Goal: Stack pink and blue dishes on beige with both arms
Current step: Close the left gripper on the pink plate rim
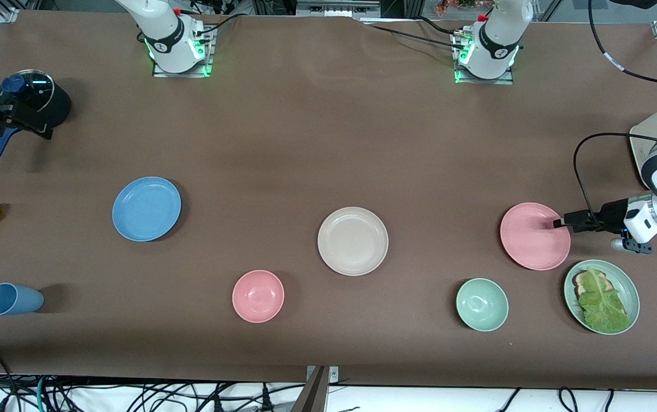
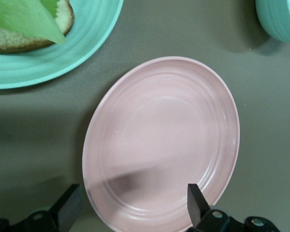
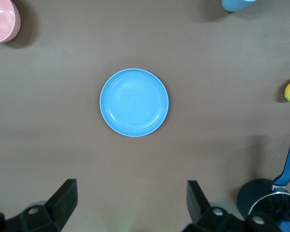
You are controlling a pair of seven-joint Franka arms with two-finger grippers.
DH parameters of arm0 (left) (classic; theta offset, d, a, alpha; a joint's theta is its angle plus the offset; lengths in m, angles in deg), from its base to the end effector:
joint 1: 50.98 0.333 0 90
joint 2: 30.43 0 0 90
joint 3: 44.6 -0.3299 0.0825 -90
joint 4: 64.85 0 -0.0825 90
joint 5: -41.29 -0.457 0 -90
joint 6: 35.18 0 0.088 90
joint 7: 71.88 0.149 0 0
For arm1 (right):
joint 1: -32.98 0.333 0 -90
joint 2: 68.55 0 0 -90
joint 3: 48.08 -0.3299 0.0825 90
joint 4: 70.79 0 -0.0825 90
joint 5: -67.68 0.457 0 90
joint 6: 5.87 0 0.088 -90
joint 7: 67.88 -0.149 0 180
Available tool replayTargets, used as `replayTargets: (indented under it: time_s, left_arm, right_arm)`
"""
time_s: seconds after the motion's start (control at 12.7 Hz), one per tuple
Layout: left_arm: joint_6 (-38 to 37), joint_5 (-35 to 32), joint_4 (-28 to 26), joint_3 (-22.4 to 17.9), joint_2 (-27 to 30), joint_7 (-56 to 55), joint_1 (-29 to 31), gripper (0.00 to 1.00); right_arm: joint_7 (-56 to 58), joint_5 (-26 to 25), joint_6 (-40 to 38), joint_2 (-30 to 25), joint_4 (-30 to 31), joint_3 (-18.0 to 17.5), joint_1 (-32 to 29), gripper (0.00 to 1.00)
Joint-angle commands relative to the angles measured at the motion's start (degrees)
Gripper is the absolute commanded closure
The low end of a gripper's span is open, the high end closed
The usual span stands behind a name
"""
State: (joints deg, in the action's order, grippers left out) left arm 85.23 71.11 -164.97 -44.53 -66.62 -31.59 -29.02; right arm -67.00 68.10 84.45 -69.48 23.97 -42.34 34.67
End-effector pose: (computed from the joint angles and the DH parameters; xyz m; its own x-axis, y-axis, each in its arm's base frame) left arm 0.6545 0.2180 0.1174 0.9998 0.0042 -0.0219 0.0140 -0.8827 0.4697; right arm 0.6159 -0.0429 0.5618 0.9966 -0.0551 -0.0612 -0.0558 -0.9984 -0.0099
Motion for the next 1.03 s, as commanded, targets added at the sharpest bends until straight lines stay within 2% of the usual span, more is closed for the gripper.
replayTargets:
  time_s: [0.0,0.24,0.55,0.95]
  left_arm:
    - [0.9,2.6,-0.1,0.2,-0.9,1.1,1.6,0.04]
    - [0.9,2.9,-0.1,0.2,-1.0,1.0,2.6,0.04]
    - [1.1,5.8,0.8,0.3,-1.9,-2.0,1.8,0.10]
    - [3.0,5.6,1.8,0.4,-3.3,-3.6,0.4,0.09]
  right_arm:
    - [0.8,1.1,-0.6,0.0,-0.6,0.1,-0.1,0.00]
    - [0.8,1.1,-0.6,0.0,-0.6,0.1,-0.1,0.00]
    - [0.8,1.1,-0.6,0.0,-0.6,0.1,-0.2,0.00]
    - [0.8,1.1,-0.6,0.0,-0.6,0.1,-0.2,0.00]
